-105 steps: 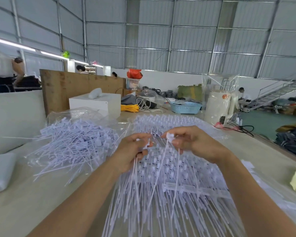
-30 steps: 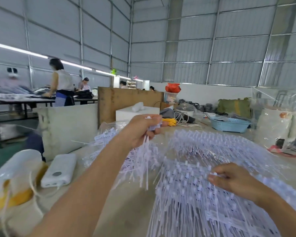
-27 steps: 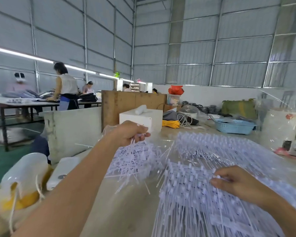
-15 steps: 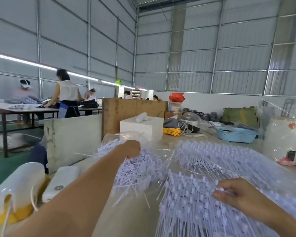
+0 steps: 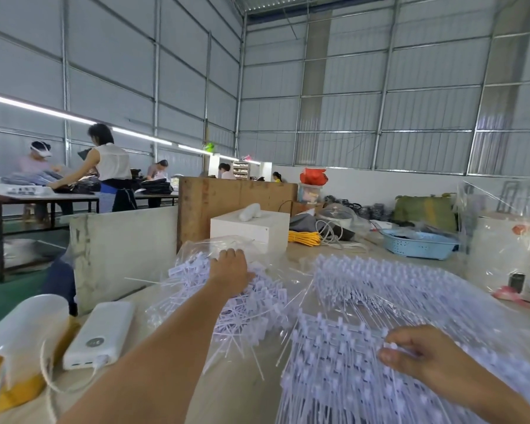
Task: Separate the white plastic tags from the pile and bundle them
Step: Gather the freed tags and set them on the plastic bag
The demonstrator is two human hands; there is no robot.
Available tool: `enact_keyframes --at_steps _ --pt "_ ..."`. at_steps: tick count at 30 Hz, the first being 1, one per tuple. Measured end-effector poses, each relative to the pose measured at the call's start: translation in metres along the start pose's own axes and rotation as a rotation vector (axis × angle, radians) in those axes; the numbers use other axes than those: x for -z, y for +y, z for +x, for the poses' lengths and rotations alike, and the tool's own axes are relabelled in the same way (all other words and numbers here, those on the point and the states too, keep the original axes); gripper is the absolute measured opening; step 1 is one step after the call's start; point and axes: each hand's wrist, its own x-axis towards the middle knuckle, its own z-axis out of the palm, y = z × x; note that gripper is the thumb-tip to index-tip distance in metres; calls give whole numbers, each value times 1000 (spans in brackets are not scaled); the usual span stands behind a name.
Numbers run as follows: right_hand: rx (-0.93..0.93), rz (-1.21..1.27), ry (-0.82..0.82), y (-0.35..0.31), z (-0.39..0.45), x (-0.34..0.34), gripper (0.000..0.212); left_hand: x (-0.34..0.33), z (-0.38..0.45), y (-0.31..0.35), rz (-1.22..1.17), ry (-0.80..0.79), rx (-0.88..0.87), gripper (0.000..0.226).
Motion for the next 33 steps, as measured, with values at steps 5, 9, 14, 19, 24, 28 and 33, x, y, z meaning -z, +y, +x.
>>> enact_keyframes --at_steps 5,9,14,19,24,28,33 --pt "-80 102 -20 -4 -2 -2 34 18 -11 10 -63 -158 -33 52" --pt "-100 76 -22 -11 -5 0 27 63 -43 44 8 112 -21 36" --pt "-83 18 66 -14 -6 4 16 84 -121 119 -901 284 -455 24" --pt "17 1 141 -20 -14 8 25 67 -162 166 -1273 -477 -321 53" --pt "-102 -127 32 -27 -13 14 56 51 -166 167 -1639 -430 -156 23" --pt "-110 -396 -20 -25 -16 30 38 54 -164 163 -1717 -348 -60 27" --pt "-36 -4 17 -13 -30 32 51 58 -163 167 -1968 -439 53 33"
